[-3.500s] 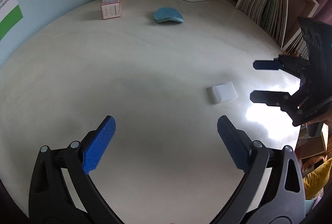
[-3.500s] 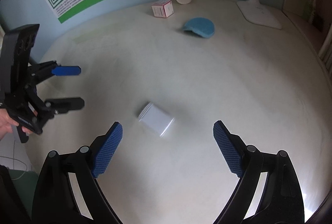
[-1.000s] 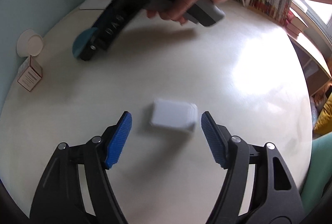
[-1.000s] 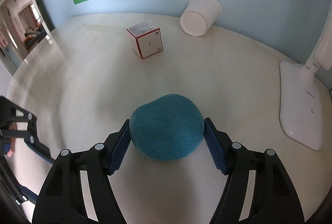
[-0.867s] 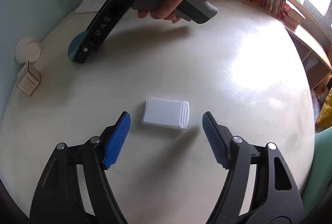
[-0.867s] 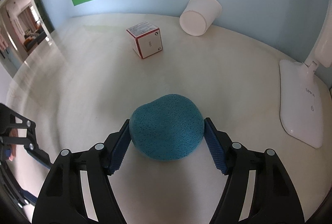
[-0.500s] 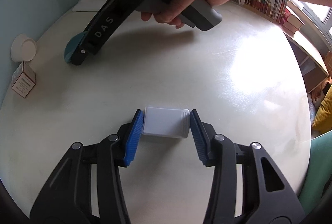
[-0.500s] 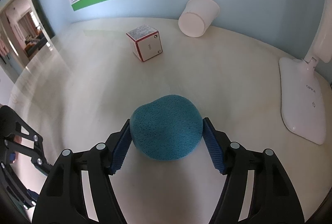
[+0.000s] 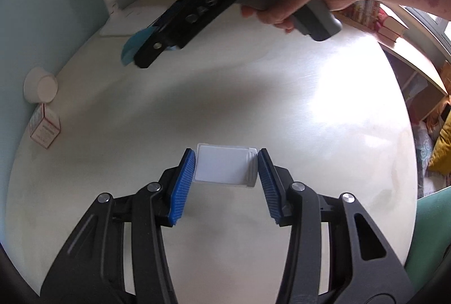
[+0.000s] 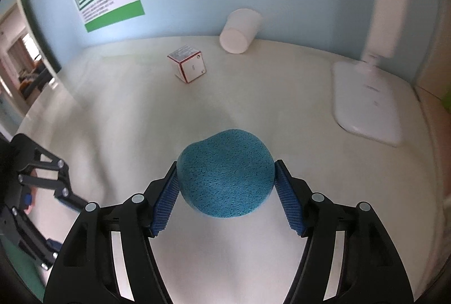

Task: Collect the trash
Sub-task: 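Carry the white box and blue sponge over the wastebasket and open both tools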

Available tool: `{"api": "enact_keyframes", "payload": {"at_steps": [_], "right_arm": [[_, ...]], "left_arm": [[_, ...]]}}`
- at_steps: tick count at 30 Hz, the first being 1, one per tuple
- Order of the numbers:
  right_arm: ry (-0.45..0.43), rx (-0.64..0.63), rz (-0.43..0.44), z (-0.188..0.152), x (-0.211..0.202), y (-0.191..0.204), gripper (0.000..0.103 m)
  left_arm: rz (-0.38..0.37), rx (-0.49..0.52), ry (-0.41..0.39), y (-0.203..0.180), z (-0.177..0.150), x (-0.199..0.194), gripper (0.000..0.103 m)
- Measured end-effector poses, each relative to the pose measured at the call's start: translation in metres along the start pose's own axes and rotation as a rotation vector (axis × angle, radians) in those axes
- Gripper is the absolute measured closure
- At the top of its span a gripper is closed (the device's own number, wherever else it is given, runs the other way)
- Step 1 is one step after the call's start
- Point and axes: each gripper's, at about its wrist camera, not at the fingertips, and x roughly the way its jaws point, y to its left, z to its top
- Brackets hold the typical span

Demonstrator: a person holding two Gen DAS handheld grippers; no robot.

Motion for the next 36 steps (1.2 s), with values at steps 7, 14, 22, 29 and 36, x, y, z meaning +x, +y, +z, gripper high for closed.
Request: {"api": "enact_keyframes", "payload": {"at_steps": [7,14,22,29,36], "right_arm": [[-0.039,0.119,-0.129,-0.070,-0.079,0.017,0.037],[-0.069,0.314,-0.259,-0.178,-0.173,0.058,0.037],[-0.107,0.472,-0.376,-0.299,-0.266,0.109,0.037],[-0.093,0.621,-0.399,-0.411,-0.311,0.152,0.037],[-0.056,0.779,-0.357,-0.508,-0.308,0.187,0.037]], "left_arm": [[-0.052,0.110,-0.049,-0.049,0.005,-0.017,0.059],[-0.160,0.266,-0.074,-0.123,-0.001,-0.025,0.059],[-0.265,0.413,-0.083,-0.236,0.003,-0.035,0.059],[-0.360,0.473,-0.045,-0.327,-0.009,-0.028,0.059],[-0.400,0.530,0.090,-0.402,-0.040,0.009,0.059]]}}
